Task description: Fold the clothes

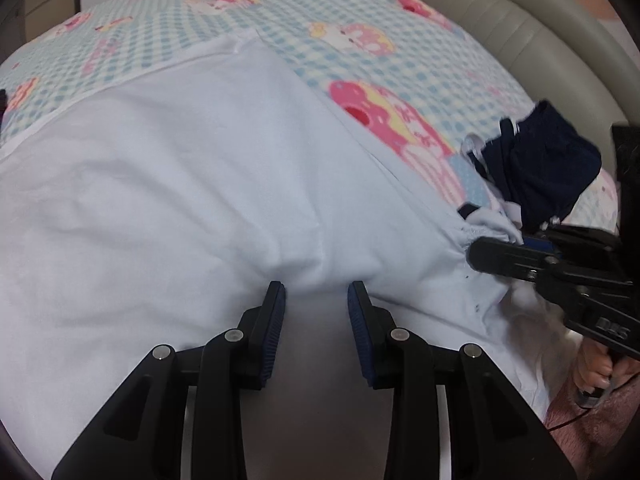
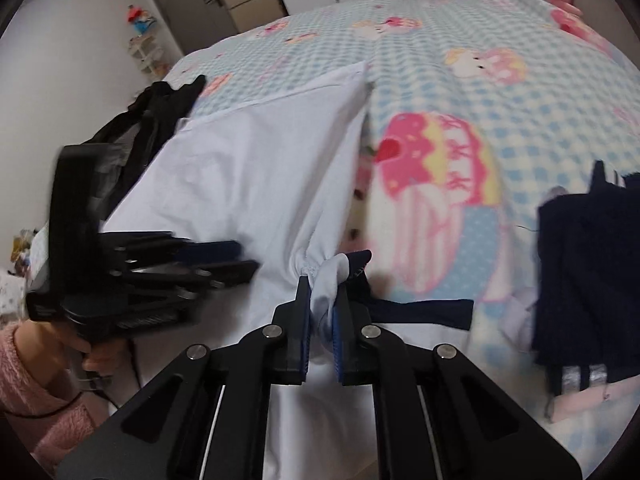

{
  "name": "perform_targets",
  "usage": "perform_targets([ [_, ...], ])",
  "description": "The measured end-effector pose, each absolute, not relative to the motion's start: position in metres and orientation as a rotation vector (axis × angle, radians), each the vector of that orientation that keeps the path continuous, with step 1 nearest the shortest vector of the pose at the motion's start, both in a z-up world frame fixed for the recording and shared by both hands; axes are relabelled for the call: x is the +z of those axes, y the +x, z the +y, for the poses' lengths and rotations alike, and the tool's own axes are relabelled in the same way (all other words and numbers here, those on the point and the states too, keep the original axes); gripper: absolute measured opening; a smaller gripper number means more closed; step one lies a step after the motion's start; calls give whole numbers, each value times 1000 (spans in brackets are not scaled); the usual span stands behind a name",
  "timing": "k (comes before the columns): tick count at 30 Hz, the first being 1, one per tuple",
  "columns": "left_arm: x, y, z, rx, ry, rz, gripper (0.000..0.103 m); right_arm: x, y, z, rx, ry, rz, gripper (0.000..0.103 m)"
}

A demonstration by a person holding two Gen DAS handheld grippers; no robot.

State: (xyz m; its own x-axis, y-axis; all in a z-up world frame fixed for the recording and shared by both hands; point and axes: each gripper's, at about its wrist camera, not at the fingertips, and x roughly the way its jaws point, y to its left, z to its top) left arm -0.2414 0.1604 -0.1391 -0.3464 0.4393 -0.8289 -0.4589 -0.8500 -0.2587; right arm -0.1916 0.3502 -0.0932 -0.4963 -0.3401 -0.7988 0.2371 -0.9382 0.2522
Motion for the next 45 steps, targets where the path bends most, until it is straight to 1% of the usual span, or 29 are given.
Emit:
perform_targets([
  [1, -140, -243, 157, 2207, -1357, 12, 35, -99, -192, 353, -2476, 1372, -155, 7],
  [4, -150, -247, 153, 2187, -1393, 44, 35, -103, -192, 363, -2464, 1384, -266, 7],
  [10, -158, -248, 151, 2177, -1399, 40, 35, -99, -181, 373, -2540, 1396, -327, 7],
  [11, -159, -248, 150, 2178, -1398, 39, 35, -99, -181, 374, -2589, 1419, -307, 1],
  [12, -161, -248, 149, 2179, -1396, 38, 35, -102, -183, 376, -2651, 1457, -264, 3],
  [14, -159, -247, 147, 2180, -1385, 16, 35, -115, -186, 385, -2593, 1544, -354, 3],
  [15, -157, -246, 145, 2181, -1378, -2, 38, -117, -186, 387, -2571, 1561, -401, 6],
  [17, -149, -244, 143, 2184, -1351, -32, 42, -92, -182, 367, -2609, 1411, -257, 6],
  [18, -143, -243, 143, 2187, -1334, -46, 42, -84, -188, 359, -2589, 1377, -245, 9],
  [19, -137, -242, 142, 2192, -1316, -60, 42, -75, -195, 352, -2568, 1344, -233, 19],
  [21, -123, -243, 136, 2218, -1268, -97, 44, -58, -207, 337, -2526, 1278, -209, 35],
  [22, -116, -244, 132, 2224, -1244, -122, 44, -50, -214, 330, -2505, 1247, -197, 36],
  [24, -106, -249, 125, 2253, -1213, -139, 48, -56, -235, 318, -2480, 1277, -147, 36],
  [26, -105, -256, 120, 2280, -1213, -108, 51, -83, -262, 304, -2414, 1398, -69, 33],
  [27, -107, -259, 116, 2302, -1227, -83, 51, -103, -273, 303, -2397, 1486, -39, 29],
  [29, -120, -265, 102, 2351, -1292, -16, 51, -128, -284, 311, -2409, 1590, -3, 14],
  [30, -127, -267, 94, 2376, -1331, 22, 50, -135, -284, 319, -2440, 1608, 4, 2],
  [31, -135, -270, 86, 2397, -1369, 55, 50, -134, -281, 329, -2471, 1595, -17, 2],
  [32, -142, -271, 76, 2396, -1394, 53, 50, -132, -277, 338, -2532, 1609, 10, 2],
  [33, -148, -272, 66, 2392, -1415, 44, 49, -131, -274, 346, -2608, 1618, 86, 2],
  [34, -148, -272, 58, 2381, -1405, -13, 50, -130, -271, 354, -2680, 1623, 157, 2],
  [35, -146, -271, 50, 2371, -1394, -68, 50, -126, -271, 362, -2654, 1603, 31, 2],
  [37, -135, -270, 42, 2382, -1343, -145, 50, -117, -269, 378, -2590, 1555, -206, 12],
  [38, -129, -269, 38, 2392, -1312, -176, 51, -111, -270, 371, -2555, 1522, -194, 16],
  [39, -124, -270, 35, 2398, -1286, -198, 52, -105, -270, 363, -2520, 1490, -180, 24],
  [40, -122, -272, 33, 2398, -1281, -217, 53, -100, -273, 348, -2486, 1458, -121, 27],
  [41, -122, -276, 31, 2399, -1291, -226, 53, -99, -276, 336, -2460, 1443, -88, 27],
  [44, -125, -281, 30, 2394, -1337, -216, 53, -122, -294, 308, -2378, 1546, 23, 26],
  [45, -125, -281, 30, 2395, -1347, -208, 53, -132, -298, 307, -2386, 1571, 68, 21],
])
